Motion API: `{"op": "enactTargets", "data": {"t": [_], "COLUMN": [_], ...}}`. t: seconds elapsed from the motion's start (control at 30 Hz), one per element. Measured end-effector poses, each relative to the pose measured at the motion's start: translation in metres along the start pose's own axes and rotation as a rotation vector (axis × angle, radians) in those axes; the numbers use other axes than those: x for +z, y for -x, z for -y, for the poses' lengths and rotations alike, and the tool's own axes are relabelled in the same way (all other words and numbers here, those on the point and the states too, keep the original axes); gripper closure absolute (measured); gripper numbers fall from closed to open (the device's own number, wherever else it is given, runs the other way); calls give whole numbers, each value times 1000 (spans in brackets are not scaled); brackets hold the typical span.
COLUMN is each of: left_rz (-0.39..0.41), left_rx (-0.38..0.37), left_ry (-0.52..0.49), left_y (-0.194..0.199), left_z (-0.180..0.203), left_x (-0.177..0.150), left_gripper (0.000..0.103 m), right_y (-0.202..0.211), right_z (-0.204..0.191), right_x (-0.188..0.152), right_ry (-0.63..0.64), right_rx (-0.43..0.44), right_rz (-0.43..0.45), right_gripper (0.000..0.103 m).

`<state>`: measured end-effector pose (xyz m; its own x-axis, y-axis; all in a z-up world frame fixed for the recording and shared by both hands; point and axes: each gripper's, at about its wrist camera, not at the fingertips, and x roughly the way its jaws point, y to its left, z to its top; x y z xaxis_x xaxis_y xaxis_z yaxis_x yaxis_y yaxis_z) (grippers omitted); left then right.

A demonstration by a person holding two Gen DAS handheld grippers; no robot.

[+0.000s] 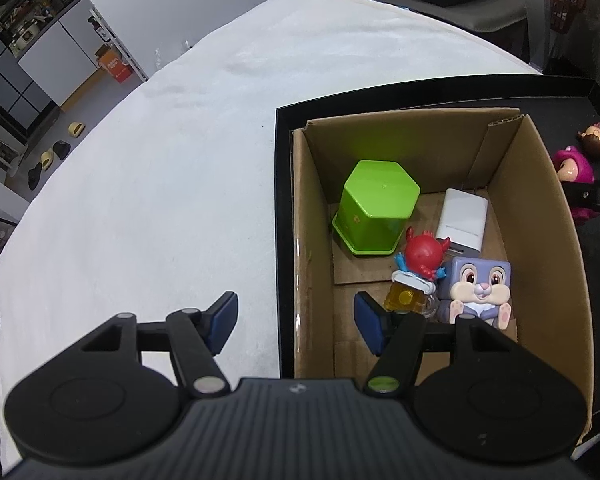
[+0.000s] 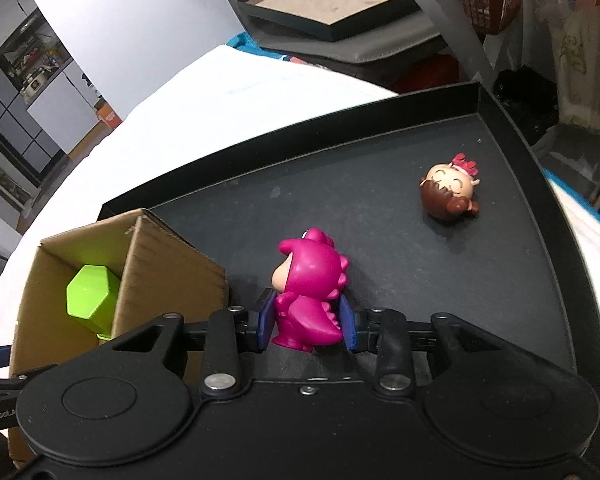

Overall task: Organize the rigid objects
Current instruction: 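Move the right gripper to the pink dinosaur figure and grasp it, then carry the pink dinosaur into the cardboard box and release it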

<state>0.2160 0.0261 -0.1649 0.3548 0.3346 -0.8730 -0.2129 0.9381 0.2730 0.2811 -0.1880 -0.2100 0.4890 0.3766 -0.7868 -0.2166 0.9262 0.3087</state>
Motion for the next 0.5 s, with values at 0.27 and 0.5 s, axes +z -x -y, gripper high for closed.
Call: {"op": "enactTargets", "data": {"t": [0.27, 0.5], "left_rz": [17, 36], "left_rx": [-31, -61], "left_ry": [33, 58], "left_y": [6, 10], "left_z": [-8, -17], "left_x": [-3, -7], "left_gripper": [40, 40], "right_y": [24, 45], "right_z": [-10, -19], "right_x": [7, 7], "right_ry": [27, 44], "right_rx": [-37, -72], "right_rz": [39, 66], "right_gripper": [70, 70]}}
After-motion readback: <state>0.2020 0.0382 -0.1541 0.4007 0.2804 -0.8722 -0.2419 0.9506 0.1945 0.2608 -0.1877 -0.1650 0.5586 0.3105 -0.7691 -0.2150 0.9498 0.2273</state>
